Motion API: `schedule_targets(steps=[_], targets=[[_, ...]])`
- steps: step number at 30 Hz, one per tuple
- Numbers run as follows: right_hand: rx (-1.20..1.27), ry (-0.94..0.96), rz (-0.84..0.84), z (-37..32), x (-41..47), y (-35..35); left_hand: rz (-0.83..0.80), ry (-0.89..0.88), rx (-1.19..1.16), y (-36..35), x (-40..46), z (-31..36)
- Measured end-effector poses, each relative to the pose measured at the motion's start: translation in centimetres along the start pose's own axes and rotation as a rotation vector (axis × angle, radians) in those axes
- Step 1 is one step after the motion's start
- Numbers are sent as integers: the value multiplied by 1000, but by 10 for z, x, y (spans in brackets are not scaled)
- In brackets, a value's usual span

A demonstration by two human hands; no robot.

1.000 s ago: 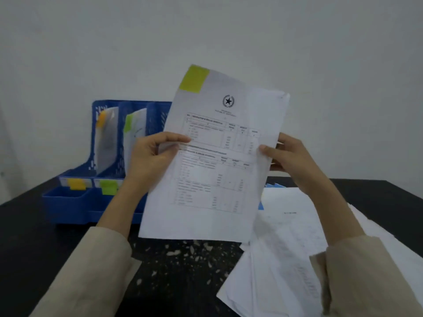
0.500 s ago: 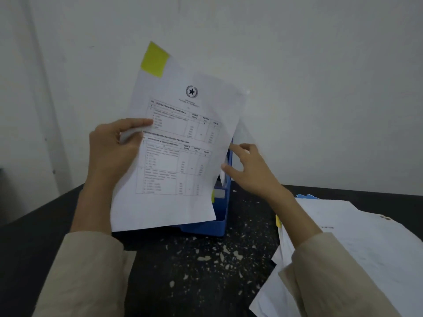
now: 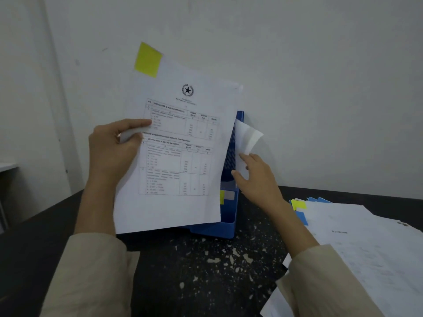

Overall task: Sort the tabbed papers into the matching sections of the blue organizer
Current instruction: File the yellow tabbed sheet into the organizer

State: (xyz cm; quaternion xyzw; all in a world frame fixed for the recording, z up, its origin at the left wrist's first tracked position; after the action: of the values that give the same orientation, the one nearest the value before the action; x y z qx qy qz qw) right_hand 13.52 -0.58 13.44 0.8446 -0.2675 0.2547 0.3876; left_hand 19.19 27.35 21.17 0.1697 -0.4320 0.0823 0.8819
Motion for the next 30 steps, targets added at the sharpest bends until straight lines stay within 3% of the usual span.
schedule_targets(steps=[6, 11, 18, 25, 30], targets=[[87, -10, -29, 0, -4, 2, -25, -29, 35, -12, -1, 40], [145, 26, -14, -10, -6, 4, -69, -95, 208, -28, 11, 84], [43, -19, 77, 2, -8, 9, -272, -67, 262, -77, 43, 129], [30, -75, 68, 8, -7, 11, -159, -9, 431, -68, 60, 121], [109, -67, 66, 2, -5, 15, -115, -101, 350, -77, 59, 127]])
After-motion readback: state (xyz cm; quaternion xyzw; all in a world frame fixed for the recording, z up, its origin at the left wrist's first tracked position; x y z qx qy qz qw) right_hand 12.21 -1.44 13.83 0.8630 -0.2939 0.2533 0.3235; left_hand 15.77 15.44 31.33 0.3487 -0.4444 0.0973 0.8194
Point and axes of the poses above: each hand's wrist, its own x-axis towards the middle knuckle, its own y-axis out of the back of the hand, z = x × y, the point moved 10 cm from there along x, towards the middle knuckle, and after that the axes turned 8 degrees about x, right-handed, at the moved point
